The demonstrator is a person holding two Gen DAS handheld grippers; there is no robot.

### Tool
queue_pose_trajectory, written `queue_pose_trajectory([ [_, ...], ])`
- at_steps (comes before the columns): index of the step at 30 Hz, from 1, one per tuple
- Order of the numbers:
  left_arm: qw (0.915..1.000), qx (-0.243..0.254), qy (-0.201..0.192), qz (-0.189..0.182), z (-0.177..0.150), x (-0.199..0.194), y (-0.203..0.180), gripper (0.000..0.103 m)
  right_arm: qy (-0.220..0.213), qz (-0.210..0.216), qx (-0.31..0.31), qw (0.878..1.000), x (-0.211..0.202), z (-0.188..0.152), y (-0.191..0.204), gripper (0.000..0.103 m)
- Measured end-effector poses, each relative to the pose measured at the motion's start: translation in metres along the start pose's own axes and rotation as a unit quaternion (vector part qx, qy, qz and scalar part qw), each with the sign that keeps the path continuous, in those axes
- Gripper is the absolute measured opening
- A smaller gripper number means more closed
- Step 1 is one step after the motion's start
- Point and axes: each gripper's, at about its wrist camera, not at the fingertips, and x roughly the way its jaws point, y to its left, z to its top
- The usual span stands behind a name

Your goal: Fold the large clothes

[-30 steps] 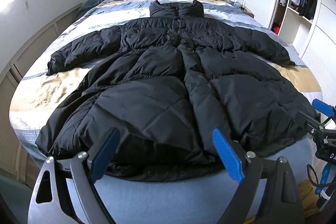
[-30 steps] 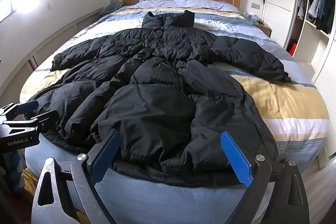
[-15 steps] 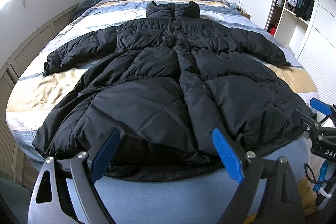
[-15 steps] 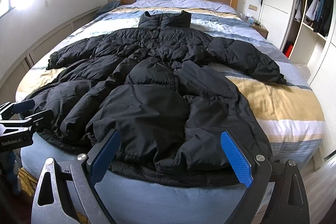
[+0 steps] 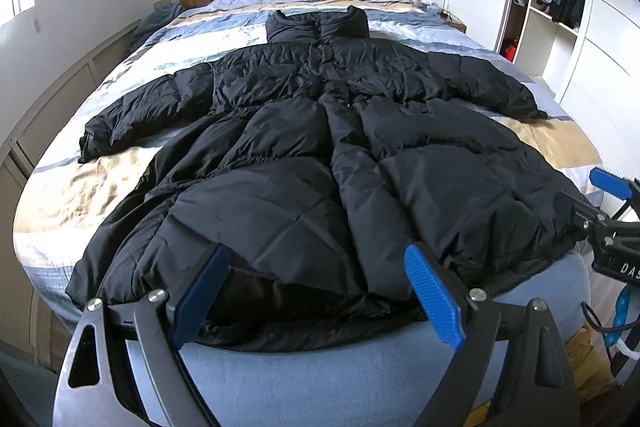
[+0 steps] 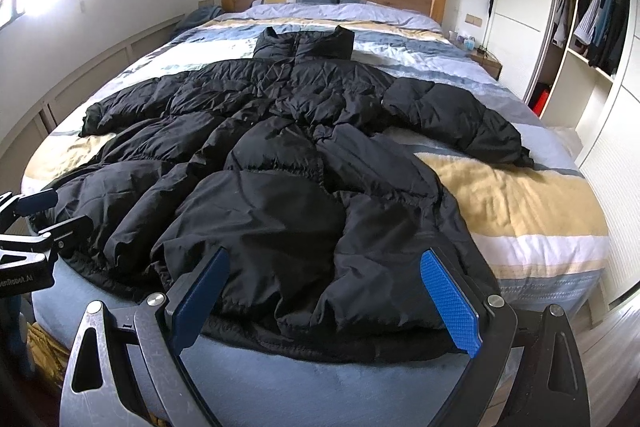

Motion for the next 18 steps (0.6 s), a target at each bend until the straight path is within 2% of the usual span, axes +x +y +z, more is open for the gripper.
queue_pose_trajectory([
  [18,0.9999,0.004,-0.013,-0.007,0.0093,-0.004,0.0061,0.09,0.0,-0.001,-0.001,1.0,-0.0017,0.0064,-0.0032,0.095],
])
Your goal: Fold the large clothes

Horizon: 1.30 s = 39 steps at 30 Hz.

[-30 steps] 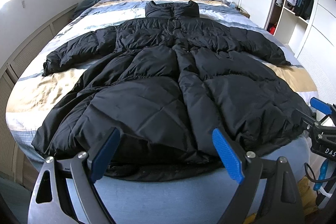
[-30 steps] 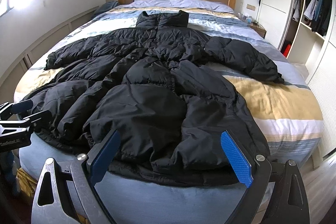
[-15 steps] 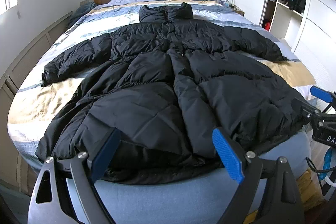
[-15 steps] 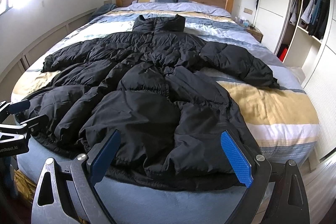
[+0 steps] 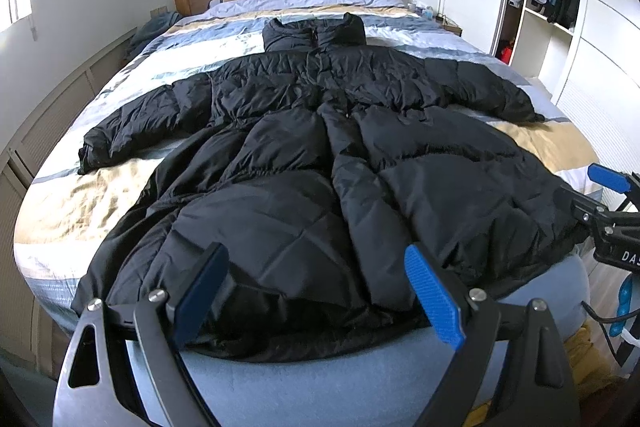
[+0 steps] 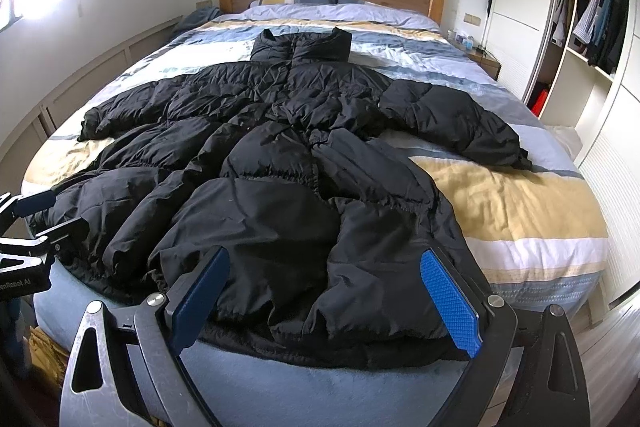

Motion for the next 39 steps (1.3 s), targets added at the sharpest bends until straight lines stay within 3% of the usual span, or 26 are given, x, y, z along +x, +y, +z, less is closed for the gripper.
queue_pose_trajectory([
  [6,0.9998,-0.003,-0.012,-0.017,0.011,-0.003,0.009,0.09,-0.005,0.005,0.004,1.0,-0.002,0.018,-0.002,0.095],
  [18,0.999,-0.033,-0.029,0.002,0.034,-0.003,0.04,0.09,-0.029,0.003,-0.018,0.999,-0.007,0.065,0.002,0.095],
  [39,0.9954,-0.092,-0.019,0.021,0.095,0.021,0.098,0.09,-0.142,0.011,-0.027,0.989,-0.006,0.192,0.0,0.096],
])
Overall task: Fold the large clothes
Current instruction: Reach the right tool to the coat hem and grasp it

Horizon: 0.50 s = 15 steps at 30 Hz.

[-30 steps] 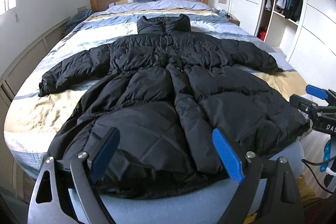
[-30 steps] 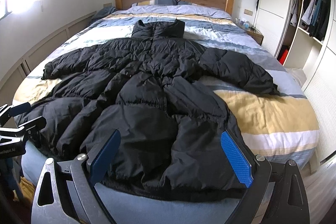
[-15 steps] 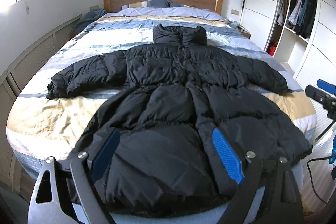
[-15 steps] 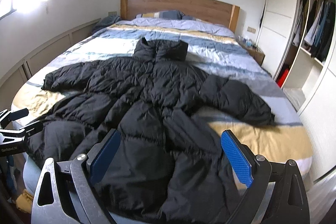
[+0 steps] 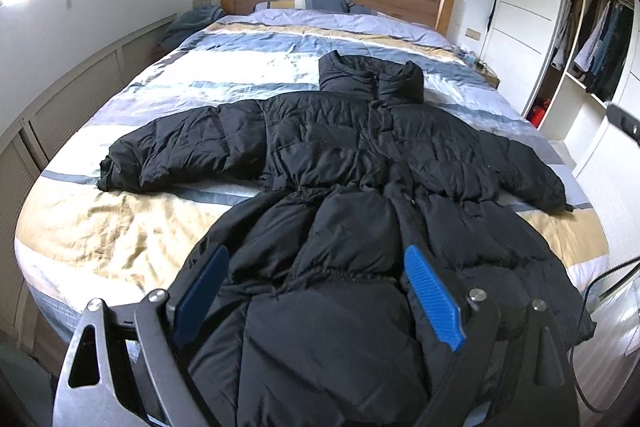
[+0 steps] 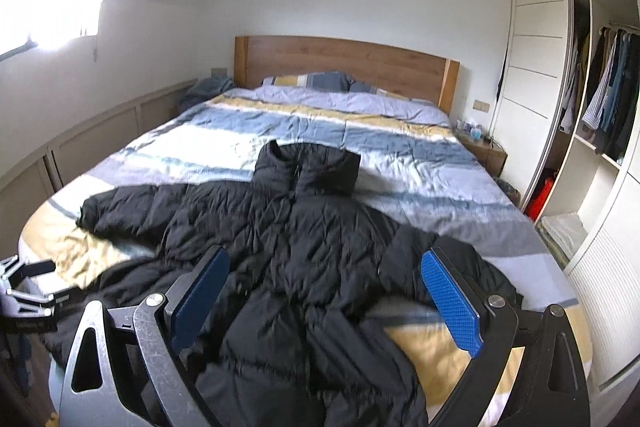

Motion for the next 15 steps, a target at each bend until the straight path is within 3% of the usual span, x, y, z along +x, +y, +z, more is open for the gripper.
queue_pose_trajectory([
  [5,0.9992,-0.012,-0.007,0.037,0.021,0.01,0.009,0.09,-0.016,0.002,0.023,1.0,0.024,0.02,-0.015,0.098],
  [9,0.9977,-0.021,-0.016,0.062,0.035,0.016,0.017,0.09,-0.004,0.014,0.074,0.997,0.062,0.02,-0.043,0.1],
  [15,0.9949,-0.029,0.011,0.096,0.041,0.041,0.025,0.09,0.069,0.005,0.163,0.984,0.142,-0.032,-0.094,0.1],
])
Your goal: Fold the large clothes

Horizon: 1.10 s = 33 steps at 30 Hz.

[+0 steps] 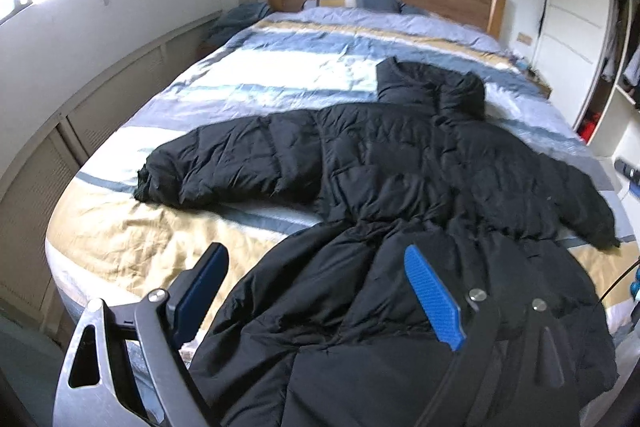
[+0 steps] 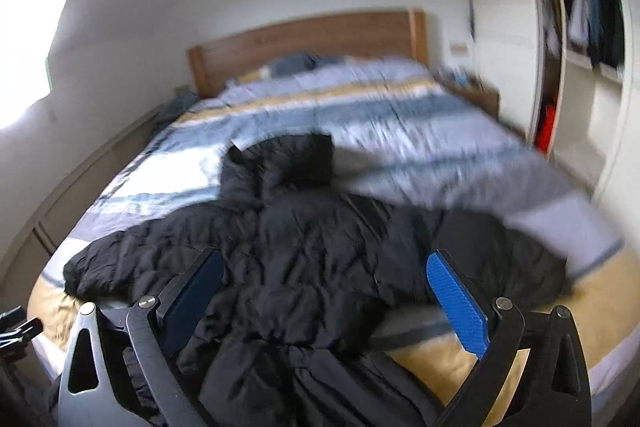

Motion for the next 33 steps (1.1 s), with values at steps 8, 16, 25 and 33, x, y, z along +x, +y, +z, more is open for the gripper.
queue_pose_trajectory([
  [8,0.999,-0.003,0.041,0.019,-0.002,0.031,-0.004,0.09,0.072,-0.039,0.137,0.987,0.071,-0.054,-0.111,0.1],
  [16,0.9971,0.007,0.07,0.031,0.0,0.052,-0.018,0.09,0.062,-0.05,0.259,0.963,0.089,-0.083,-0.211,0.1],
  [25,0.9952,0.031,0.084,0.04,0.002,0.063,-0.034,0.09,0.033,-0.02,0.375,0.926,0.107,-0.097,-0.288,0.097],
  [33,0.9939,0.043,0.092,0.043,0.002,0.072,-0.042,0.09,-0.015,0.038,0.454,0.89,0.117,-0.099,-0.329,0.079],
])
